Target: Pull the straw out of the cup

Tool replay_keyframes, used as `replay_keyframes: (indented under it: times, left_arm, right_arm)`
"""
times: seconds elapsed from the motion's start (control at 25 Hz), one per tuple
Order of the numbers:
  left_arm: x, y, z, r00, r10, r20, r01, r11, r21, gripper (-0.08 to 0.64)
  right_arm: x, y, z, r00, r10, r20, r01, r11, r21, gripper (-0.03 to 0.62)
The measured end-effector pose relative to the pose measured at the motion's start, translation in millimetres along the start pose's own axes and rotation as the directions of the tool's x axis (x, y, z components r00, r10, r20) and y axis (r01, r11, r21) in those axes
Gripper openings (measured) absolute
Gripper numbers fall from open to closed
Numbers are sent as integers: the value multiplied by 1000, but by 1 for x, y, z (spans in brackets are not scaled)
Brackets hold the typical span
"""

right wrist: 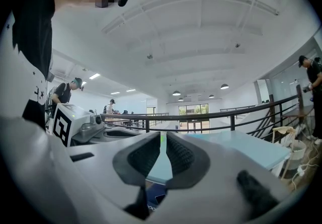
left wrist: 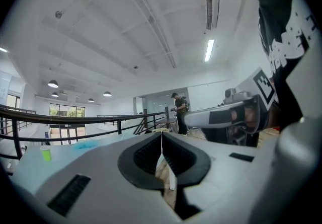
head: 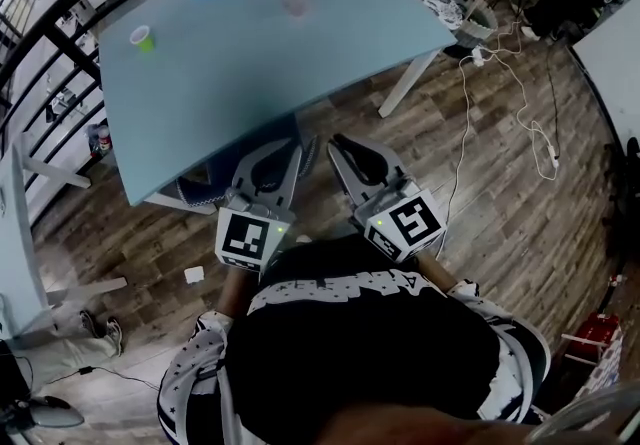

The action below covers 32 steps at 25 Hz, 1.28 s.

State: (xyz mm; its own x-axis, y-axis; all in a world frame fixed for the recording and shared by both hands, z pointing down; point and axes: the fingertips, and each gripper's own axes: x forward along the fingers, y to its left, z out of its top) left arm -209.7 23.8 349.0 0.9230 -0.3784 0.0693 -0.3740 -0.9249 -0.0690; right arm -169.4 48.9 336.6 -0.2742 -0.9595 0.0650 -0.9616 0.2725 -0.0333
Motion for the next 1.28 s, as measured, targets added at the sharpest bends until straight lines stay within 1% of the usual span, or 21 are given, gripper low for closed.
replay_keyframes:
  times: [0.12,0.28,0.68,0.92,1.12,1.28]
  left_arm:
    - [8,1,0,1000,-10,-4,10,1000,7,14]
    - [27,3,-1,1000,-1,-21,1,1000,-3,14]
    - [98,4,10,997,68,-29,-68,998,13,14]
    - [136,7,12,995,93,-46,-93,996,7,14]
    - [167,3,16,995,88,-48,-87,996,22,14]
    - [185,-4,16,995,87,-57,-85,996,28,14]
  right_arm:
    - [2,-8,-1,1000,-7,-2,7,1000,12,29]
    - [5,-27,-4,1000,6,-7,-6,1000,20,29]
    - [20,-106,5,997,78,22,-79,997,17,31]
    - [29,-143,7,993,111,31,-112,993,24,31]
    - [28,-174,10,993,112,50,-113,993,25,31]
    - [24,-191,7,992,114,57,-116,993,37,31]
